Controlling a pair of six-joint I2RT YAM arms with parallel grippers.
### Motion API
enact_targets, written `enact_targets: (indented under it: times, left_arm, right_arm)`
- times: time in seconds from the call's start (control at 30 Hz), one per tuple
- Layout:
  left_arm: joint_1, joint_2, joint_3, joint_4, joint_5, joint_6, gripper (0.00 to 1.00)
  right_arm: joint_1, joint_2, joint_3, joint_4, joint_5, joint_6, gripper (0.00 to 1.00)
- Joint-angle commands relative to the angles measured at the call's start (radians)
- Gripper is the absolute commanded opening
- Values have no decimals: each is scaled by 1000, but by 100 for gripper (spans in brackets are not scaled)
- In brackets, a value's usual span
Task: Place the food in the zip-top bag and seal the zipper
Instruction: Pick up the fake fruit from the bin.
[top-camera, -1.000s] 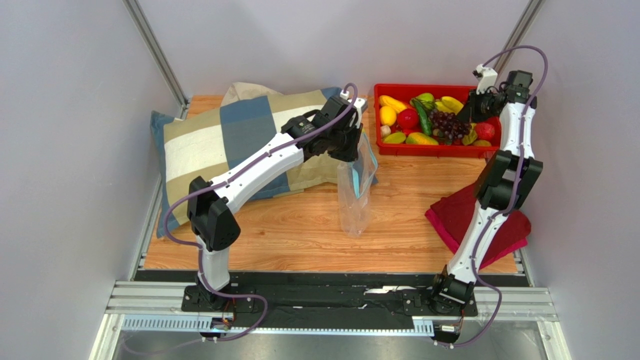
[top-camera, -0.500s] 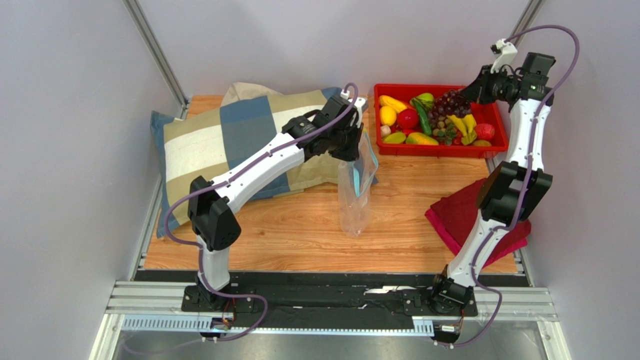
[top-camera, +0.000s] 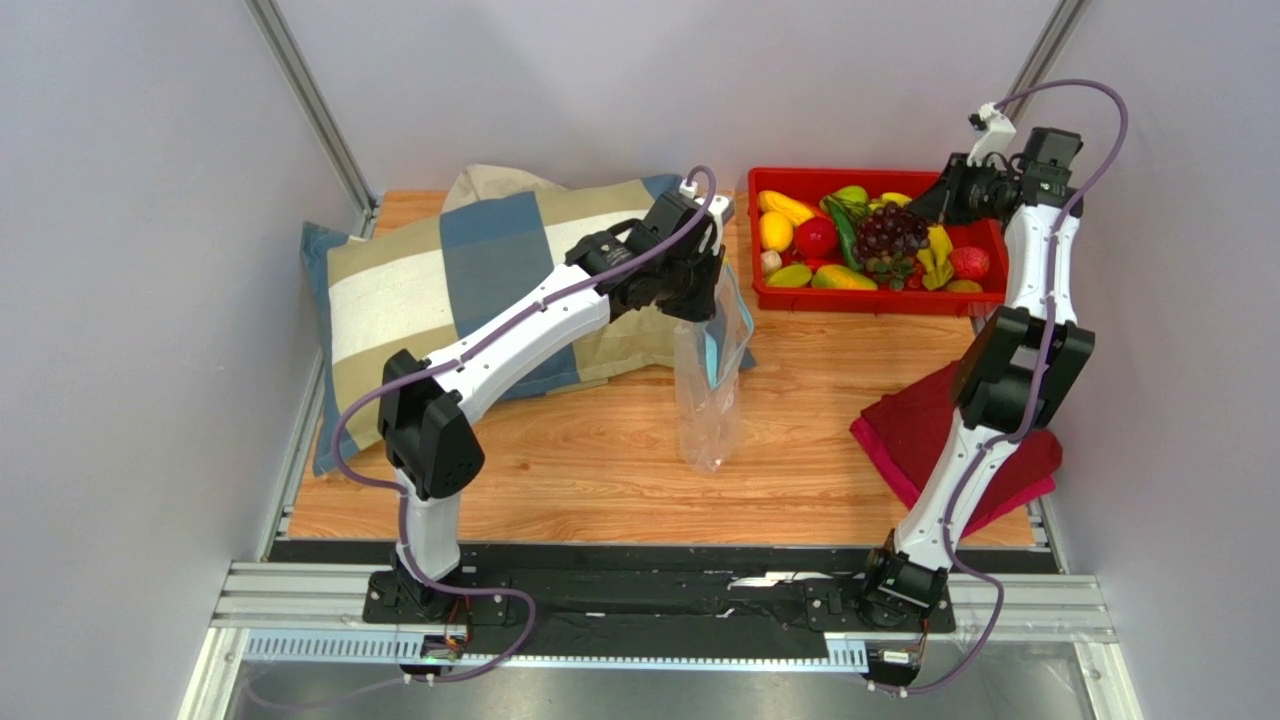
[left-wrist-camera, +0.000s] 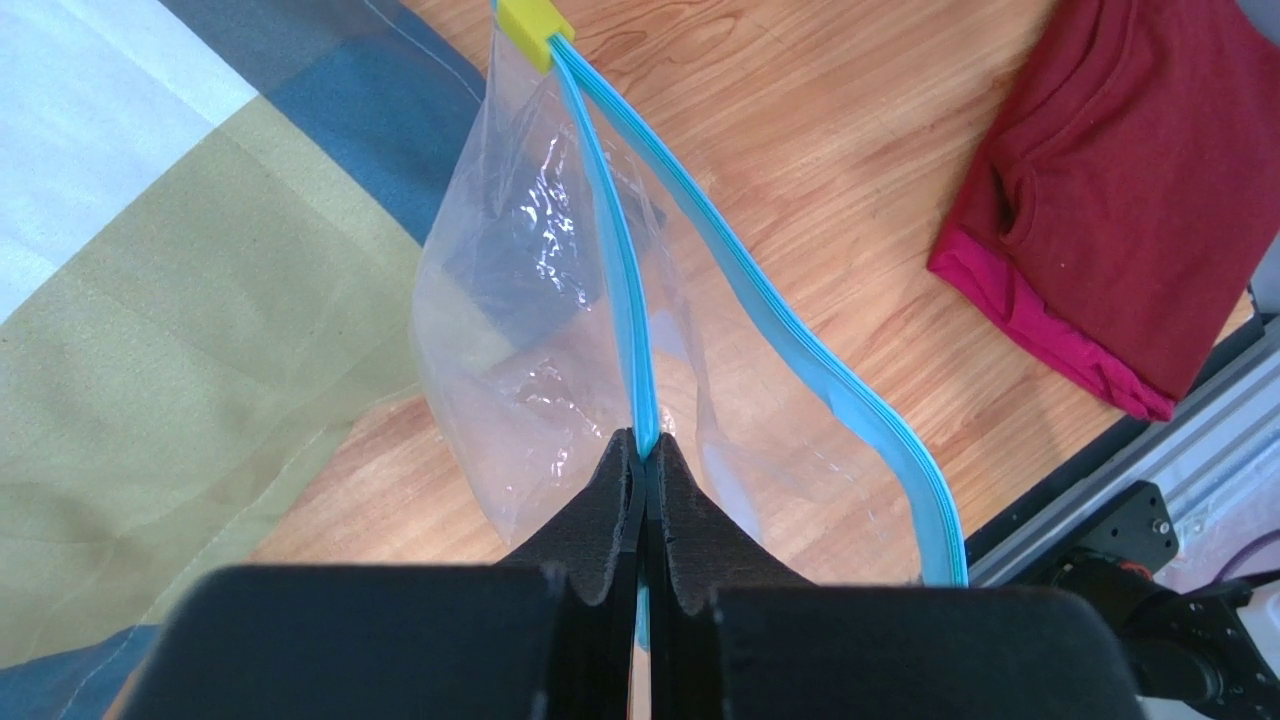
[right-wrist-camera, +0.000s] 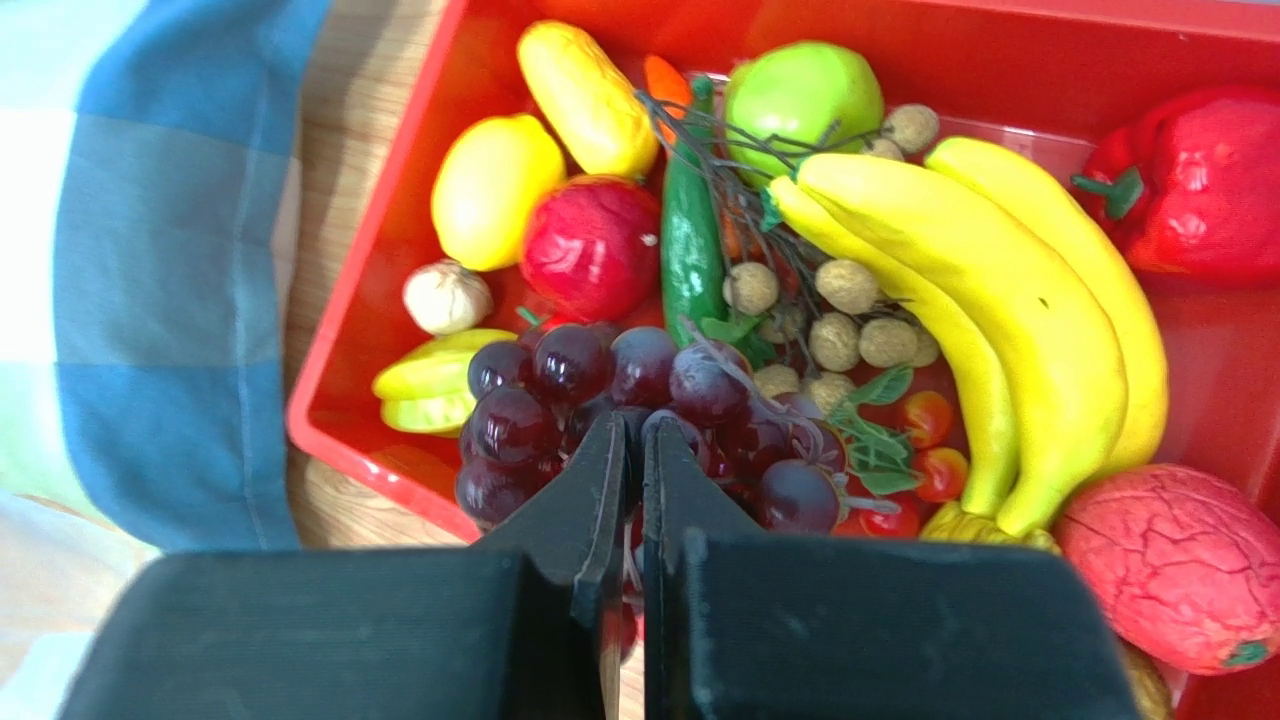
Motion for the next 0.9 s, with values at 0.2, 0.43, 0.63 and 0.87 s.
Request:
enact_targets:
  times: [0.2,0.43,0.63,0.87]
  left_arm:
    - [5,19,19,4,-9,-30,0]
    - [5,23,45,-11,-4,-51,0]
    - [2,-38,59,-11,-23,-38,0]
    - [-59,-75,126,-93,-113,58,0]
  right_arm:
    - [5,-300,-90,103,-149,122,0]
    - [11,-479,-162,90,-246,201,0]
    - [34,-618,-251,76,-319,247,0]
    - [63,-768,-328,70,-373,287,0]
